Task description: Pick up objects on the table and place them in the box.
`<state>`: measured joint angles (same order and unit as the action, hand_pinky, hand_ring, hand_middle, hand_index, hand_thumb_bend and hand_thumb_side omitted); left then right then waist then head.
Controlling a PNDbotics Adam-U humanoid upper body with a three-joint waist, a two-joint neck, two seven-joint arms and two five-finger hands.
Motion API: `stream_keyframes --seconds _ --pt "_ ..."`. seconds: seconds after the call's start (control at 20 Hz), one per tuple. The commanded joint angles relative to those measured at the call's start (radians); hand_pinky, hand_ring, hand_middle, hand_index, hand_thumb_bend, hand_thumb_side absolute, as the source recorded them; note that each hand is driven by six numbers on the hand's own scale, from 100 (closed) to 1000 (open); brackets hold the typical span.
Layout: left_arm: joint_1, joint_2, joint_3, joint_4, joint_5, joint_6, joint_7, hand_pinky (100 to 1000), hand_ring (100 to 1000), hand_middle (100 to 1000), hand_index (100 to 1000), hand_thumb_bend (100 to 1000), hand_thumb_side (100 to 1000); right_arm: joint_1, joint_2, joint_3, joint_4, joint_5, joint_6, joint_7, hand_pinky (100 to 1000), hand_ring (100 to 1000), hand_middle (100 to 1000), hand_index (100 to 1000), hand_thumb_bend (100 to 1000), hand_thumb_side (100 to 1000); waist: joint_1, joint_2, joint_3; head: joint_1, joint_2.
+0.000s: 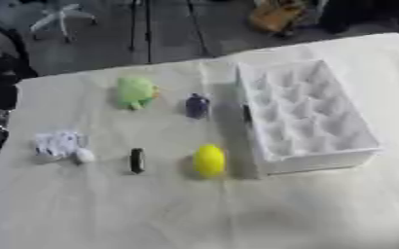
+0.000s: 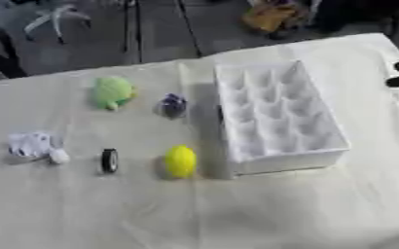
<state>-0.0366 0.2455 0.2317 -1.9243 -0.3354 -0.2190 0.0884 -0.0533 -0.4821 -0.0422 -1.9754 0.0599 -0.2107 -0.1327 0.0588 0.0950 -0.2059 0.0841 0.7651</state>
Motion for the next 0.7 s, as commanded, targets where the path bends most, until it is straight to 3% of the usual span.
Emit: stream_keyframes --seconds 0.05,0.7 --pt "-0.009 0.024 0.007 -0.023 -0.005 0.002 -0.002 781 706 792 788 645 906 -0.009 -0.025 -0.006 -0.025 0.005 -0.002 0.001 778 667 712 886 373 729 0.007 0.001 0.001 0.001 0.005" --pt "-0.008 0.039 0.004 -0.021 -0.011 0.007 -0.013 784 709 793 787 665 884 -0.004 -0.023 -0.003 -0.025 0.004 -0.003 0.005 779 665 712 888 372 730 -0.004 -0.002 0.028 0.0 0.005"
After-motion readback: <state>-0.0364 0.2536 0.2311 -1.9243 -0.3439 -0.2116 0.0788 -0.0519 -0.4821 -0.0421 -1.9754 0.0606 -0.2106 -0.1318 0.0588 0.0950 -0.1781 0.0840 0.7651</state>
